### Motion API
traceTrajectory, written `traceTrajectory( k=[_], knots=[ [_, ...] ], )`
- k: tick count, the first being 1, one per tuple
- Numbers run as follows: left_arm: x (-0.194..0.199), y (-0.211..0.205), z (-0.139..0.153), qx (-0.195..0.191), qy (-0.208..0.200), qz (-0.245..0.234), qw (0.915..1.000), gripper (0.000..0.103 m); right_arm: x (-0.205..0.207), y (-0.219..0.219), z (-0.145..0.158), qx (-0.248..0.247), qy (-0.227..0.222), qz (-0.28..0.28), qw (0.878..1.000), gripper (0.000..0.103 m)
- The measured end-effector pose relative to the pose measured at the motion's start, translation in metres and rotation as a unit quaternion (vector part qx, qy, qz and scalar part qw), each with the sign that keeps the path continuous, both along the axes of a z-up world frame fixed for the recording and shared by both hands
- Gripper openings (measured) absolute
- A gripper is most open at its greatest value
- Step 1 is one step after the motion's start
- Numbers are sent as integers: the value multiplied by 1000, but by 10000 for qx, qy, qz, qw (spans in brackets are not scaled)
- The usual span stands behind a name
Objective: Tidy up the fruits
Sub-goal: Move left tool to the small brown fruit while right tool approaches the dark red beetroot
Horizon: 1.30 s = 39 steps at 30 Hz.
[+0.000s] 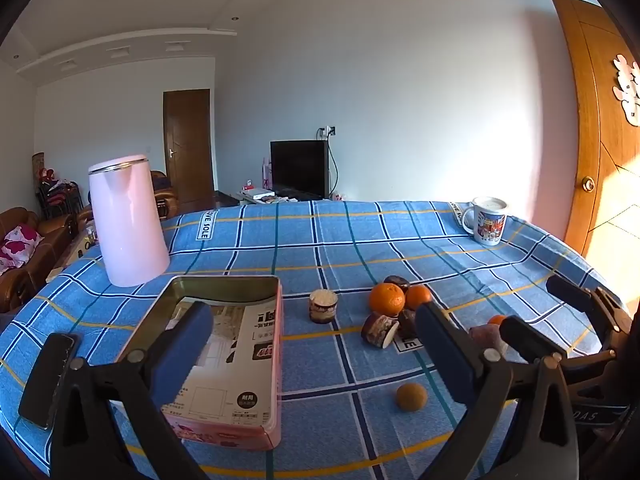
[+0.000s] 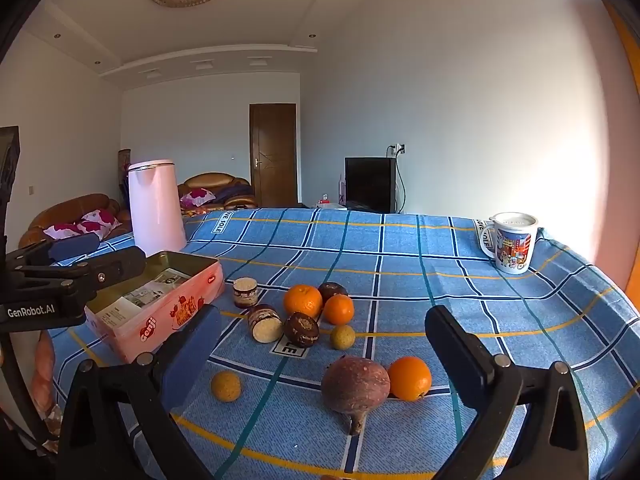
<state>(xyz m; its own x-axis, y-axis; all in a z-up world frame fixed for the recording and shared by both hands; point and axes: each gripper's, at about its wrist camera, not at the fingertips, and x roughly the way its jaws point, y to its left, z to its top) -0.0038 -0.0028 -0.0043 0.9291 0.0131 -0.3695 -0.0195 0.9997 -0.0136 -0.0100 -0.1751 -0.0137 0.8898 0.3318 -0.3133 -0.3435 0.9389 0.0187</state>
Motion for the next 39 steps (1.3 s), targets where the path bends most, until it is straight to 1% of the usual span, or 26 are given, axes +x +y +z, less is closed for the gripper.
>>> traceTrajectory(
  k=[29, 39],
  knots=[
    [1, -4, -2, -16, 18, 3, 10000, 103, 0, 2, -2, -44, -14, 17, 10000, 102],
    [4, -8, -10, -11, 92, -33, 10000, 103, 1, -1, -6, -103, 55, -25, 9999, 102]
  ],
)
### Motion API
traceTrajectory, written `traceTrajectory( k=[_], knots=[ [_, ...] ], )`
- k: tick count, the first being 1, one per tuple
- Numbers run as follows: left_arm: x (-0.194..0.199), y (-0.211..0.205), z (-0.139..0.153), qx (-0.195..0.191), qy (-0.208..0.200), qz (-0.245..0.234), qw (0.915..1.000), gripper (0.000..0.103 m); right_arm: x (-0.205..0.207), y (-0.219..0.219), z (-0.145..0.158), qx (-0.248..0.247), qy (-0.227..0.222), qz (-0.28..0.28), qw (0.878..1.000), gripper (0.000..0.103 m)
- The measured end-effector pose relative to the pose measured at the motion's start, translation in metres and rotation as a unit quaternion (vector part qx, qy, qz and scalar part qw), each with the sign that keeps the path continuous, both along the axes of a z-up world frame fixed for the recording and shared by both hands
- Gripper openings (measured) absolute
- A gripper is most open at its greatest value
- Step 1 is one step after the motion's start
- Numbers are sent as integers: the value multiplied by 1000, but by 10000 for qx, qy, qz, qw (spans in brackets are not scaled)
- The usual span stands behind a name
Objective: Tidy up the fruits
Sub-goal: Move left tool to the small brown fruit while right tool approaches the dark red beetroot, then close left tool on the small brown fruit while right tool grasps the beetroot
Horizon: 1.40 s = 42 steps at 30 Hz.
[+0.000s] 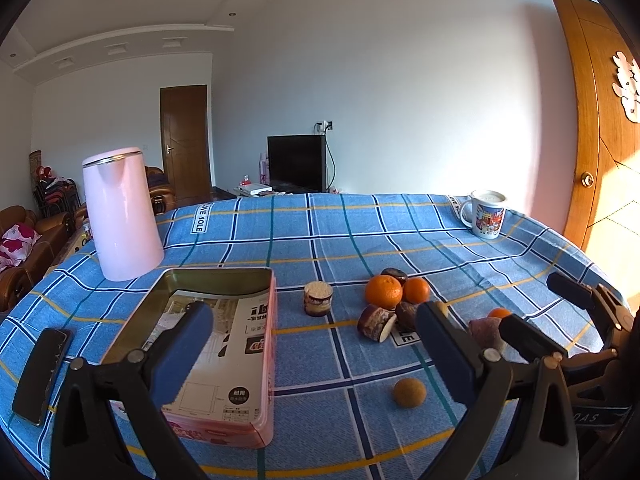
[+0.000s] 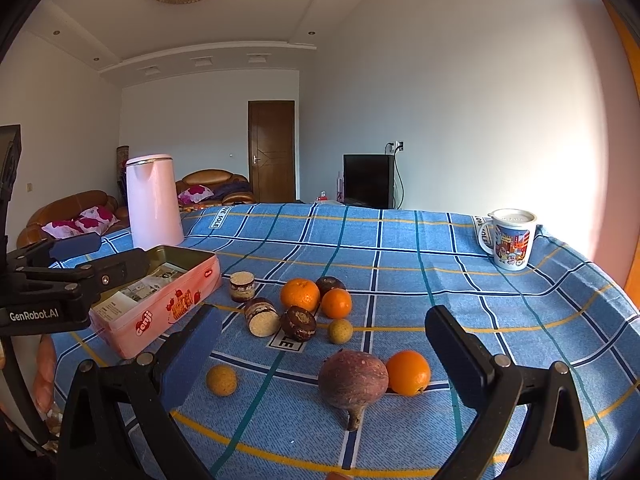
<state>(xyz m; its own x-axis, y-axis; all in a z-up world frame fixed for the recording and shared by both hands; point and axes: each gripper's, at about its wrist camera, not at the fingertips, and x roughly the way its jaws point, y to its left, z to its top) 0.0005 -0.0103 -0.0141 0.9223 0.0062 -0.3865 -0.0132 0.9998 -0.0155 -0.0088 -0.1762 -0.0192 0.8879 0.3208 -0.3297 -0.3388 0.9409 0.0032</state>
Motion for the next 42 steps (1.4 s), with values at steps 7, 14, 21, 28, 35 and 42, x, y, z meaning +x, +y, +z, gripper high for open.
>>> traceTrajectory(
  k=[7, 14, 21, 28, 35, 42],
  knots=[
    [5, -9, -13, -9, 105, -180, 9998, 103, 3, -7, -9, -467, 125, -167, 9987, 102],
    [14, -26, -35, 13, 334, -444, 9985, 102, 17, -18, -27, -356, 569, -177, 9976, 101],
    [22, -41, -48, 116, 552, -725, 9958, 87, 31, -9, -37, -558, 700, -39, 9960, 76],
    [31, -46, -64, -131, 996, -1072, 9892, 70, 43, -1, -44, -803, 1025, 225, 9912, 54],
    [40, -47, -74, -308, 1380, -1220, 9824, 63, 51, 5, -48, -1070, 1211, 317, 9863, 54],
    [42, -54, -80, -228, 1526, -1382, 9783, 47, 54, 8, -51, -1140, 1385, 391, 9830, 54]
  ],
)
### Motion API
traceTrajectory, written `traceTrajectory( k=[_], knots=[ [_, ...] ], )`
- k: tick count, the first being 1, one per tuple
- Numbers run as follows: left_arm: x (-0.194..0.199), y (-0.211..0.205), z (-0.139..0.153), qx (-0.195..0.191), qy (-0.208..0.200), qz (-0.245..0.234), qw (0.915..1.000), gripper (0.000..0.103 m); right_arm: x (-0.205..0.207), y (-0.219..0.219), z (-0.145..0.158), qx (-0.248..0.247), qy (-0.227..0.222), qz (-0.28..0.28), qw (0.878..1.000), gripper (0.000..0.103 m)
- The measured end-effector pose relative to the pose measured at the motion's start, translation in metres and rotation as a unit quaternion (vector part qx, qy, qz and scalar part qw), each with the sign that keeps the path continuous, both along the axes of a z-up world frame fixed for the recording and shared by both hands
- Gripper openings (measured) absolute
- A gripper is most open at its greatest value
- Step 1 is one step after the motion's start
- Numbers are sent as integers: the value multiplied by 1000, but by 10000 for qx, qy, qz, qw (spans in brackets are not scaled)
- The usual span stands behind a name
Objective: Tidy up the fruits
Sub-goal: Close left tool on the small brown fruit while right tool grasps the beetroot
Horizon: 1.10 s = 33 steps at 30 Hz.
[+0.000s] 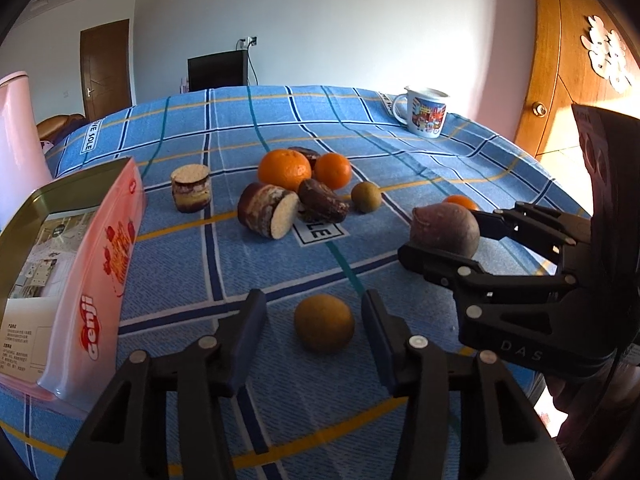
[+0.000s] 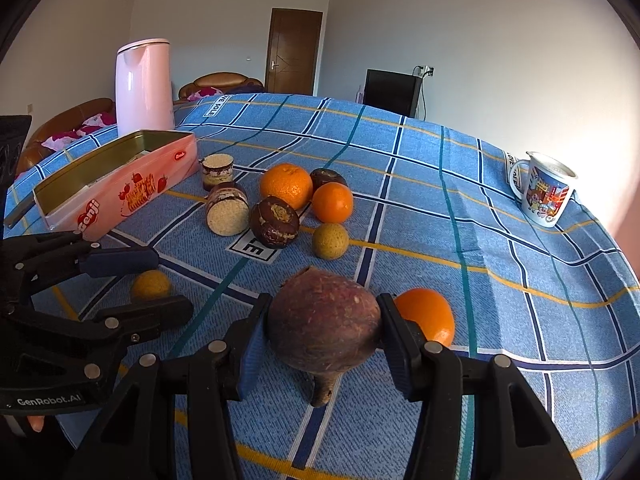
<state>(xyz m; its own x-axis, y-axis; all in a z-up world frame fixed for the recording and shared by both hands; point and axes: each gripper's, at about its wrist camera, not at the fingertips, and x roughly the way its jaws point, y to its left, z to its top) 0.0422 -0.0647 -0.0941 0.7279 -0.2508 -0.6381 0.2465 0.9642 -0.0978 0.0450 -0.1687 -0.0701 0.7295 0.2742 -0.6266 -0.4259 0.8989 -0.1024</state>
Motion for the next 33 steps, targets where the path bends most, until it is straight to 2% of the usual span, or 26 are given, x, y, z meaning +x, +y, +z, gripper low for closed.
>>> traceTrajectory(
  k=[5, 7, 13, 20, 33],
  knots=[
    [-1, 2, -1, -75, -25, -69, 9999, 32, -3, -2, 1, 112, -121, 110, 9998, 53],
    [-2, 3, 0, -117, -27, -89, 9999, 30, -6, -5, 3, 217, -240, 114, 9994, 53],
    [-5, 9, 3, -205, -107, -59, 9997, 30, -9, -8, 7, 402, -448, 147, 9981, 53],
    [-15, 14, 20, -75, -569, 115, 9983, 30, -15, -9, 10, 555, -642, 178, 9962, 53],
    [-24, 37, 43, 31, -1081, 466, 9930, 30, -21, 12, 28, 757, -846, 536, 9921, 53]
  ],
)
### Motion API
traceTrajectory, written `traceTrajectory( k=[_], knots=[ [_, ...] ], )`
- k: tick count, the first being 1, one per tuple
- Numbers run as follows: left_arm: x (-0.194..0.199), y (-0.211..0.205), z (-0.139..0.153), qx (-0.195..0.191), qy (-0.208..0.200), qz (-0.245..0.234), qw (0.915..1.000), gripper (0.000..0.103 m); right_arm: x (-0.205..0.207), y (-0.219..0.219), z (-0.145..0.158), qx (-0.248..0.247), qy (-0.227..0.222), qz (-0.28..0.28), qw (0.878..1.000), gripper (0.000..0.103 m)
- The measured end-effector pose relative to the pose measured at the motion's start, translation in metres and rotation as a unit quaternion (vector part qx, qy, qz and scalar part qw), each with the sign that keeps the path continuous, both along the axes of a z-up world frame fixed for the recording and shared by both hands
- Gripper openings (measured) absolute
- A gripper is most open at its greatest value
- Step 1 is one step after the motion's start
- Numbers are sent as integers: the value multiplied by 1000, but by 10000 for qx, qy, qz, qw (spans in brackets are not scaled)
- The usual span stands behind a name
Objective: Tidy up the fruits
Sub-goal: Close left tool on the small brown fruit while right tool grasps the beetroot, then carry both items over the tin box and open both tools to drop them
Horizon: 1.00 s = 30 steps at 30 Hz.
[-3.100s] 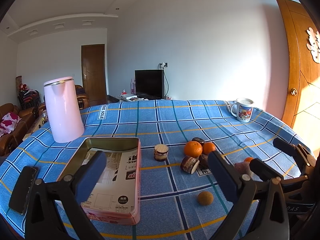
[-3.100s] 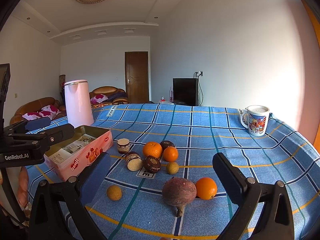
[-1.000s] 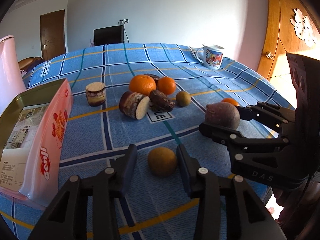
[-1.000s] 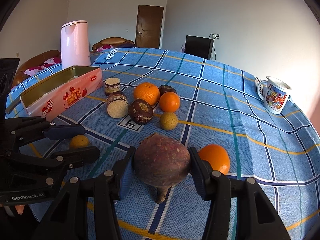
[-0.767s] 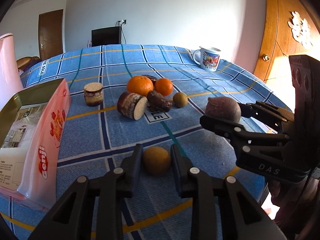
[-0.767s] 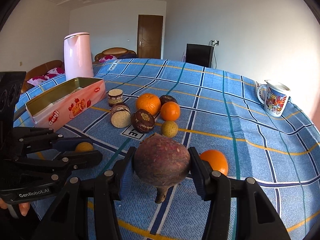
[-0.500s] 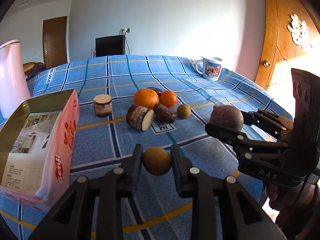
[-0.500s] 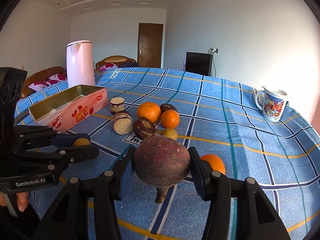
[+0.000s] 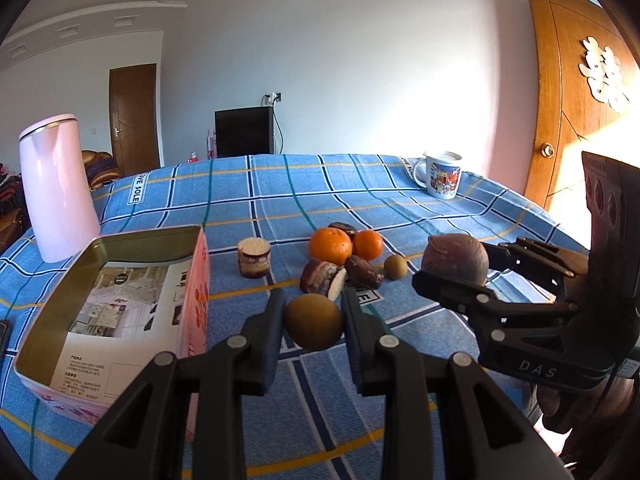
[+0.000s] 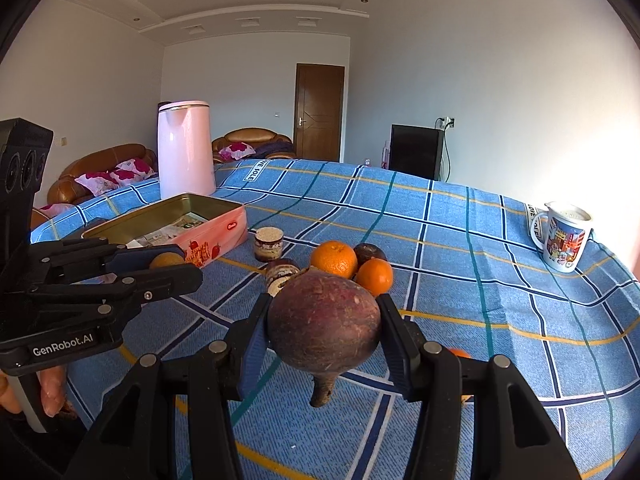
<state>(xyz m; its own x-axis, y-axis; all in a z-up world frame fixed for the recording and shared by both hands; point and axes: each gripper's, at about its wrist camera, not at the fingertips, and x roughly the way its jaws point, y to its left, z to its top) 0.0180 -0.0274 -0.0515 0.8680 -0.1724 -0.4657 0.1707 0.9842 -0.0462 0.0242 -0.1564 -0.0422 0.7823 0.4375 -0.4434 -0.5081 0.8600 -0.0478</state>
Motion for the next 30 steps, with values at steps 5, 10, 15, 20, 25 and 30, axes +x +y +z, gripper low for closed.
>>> traceTrajectory(
  k=[5, 10, 15, 20, 25, 30],
  knots=[
    [-2, 8, 6, 35, -127, 141, 9998, 30, 1, 11, 8, 68, -57, 133, 9999, 53],
    [-2, 19, 6, 18, -138, 284, 9995, 30, 1, 24, 17, 109, -122, 276, 9995, 53],
    [-2, 31, 5, -19, -149, 407, 9991, 30, 3, 39, 24, 74, -186, 400, 9990, 53],
    [-1, 45, 5, -56, -154, 536, 9984, 30, 6, 54, 30, 19, -217, 532, 9983, 53],
    [2, 61, 6, -82, -138, 700, 9974, 30, 10, 70, 35, -24, -227, 677, 9974, 53],
    [4, 81, 7, -151, -121, 882, 9959, 30, 15, 90, 38, -34, -177, 835, 9963, 53]
  ],
)
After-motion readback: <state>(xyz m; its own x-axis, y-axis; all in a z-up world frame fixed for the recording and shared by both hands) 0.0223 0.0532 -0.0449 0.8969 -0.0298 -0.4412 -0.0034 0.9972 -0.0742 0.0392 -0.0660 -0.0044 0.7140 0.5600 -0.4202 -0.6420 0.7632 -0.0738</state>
